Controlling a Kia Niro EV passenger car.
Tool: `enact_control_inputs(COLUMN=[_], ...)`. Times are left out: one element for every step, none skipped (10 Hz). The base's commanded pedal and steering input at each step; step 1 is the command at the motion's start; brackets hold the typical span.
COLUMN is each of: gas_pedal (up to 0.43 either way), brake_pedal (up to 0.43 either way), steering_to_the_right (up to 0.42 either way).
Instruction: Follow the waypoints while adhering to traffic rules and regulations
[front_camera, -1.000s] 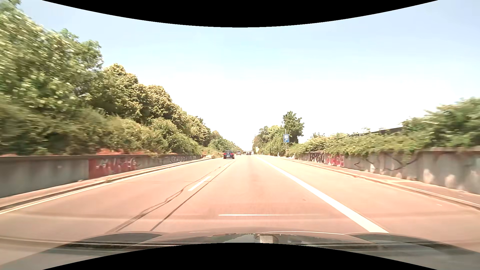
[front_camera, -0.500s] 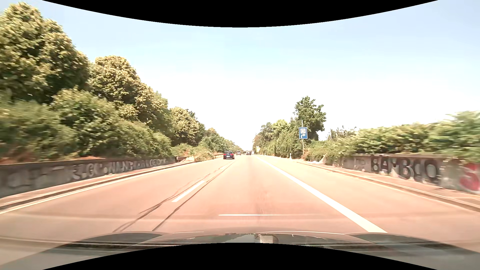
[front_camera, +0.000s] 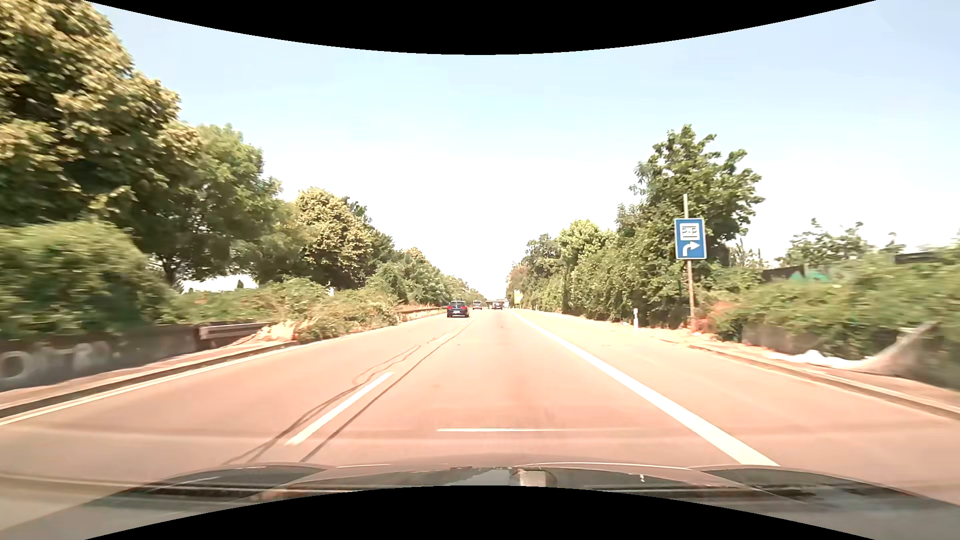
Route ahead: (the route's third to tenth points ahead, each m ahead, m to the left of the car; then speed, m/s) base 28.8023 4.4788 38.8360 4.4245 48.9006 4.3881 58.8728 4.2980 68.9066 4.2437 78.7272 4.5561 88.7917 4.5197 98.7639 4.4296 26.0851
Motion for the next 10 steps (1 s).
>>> enact_control_inputs(gas_pedal=[0.209,0.209,0.209,0.209,0.209,0.209,0.209,0.209,0.209,0.209], brake_pedal=[0.000,0.000,0.000,0.000,0.000,0.000,0.000,0.000,0.000,0.000], steering_to_the_right=[-0.001,-0.001,-0.001,-0.001,-0.001,-0.001,-0.001,-0.001,-0.001,-0.001])
